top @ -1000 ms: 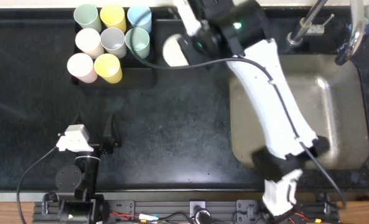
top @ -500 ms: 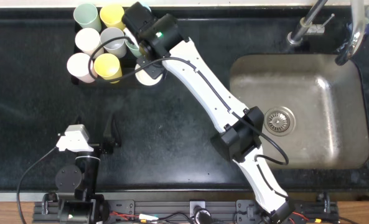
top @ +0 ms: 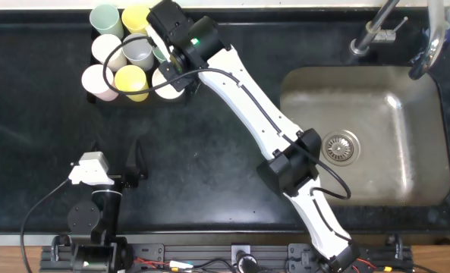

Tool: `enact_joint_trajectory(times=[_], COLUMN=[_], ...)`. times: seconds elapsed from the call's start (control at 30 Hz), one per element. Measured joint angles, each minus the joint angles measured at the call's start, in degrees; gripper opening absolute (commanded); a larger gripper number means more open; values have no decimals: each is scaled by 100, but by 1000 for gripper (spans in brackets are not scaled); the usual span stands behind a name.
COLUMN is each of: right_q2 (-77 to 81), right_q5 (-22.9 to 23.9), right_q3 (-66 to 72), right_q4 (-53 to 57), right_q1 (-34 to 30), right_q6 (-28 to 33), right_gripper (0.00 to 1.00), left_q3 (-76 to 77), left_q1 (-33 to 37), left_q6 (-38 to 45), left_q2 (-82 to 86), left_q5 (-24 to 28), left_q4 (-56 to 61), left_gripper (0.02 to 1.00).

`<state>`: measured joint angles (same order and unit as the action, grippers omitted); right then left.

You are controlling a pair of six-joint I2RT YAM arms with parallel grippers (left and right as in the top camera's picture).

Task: Store Cups

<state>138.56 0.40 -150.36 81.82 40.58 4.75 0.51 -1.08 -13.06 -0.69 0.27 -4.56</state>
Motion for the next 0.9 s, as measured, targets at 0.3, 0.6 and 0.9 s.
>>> enact_joint_trajectory(times=[0.3,0.6,0.9], right_q2=[96,341,358], right_q5=[-2,-2,-4], right_q3=[0,0,2], right_q4=[-52,48,-83], right_q1=[-9,-11,-11], right_q6=[-365,-433,-387], right_gripper=[42,42,45], left_q3=[0,0,-2], left_q1=[0,0,0], left_q6=[0,0,0], left_q2=[0,0,0], left_q5=[0,0,0], left_q4=[0,0,0], left_gripper=[1000,1000,1000])
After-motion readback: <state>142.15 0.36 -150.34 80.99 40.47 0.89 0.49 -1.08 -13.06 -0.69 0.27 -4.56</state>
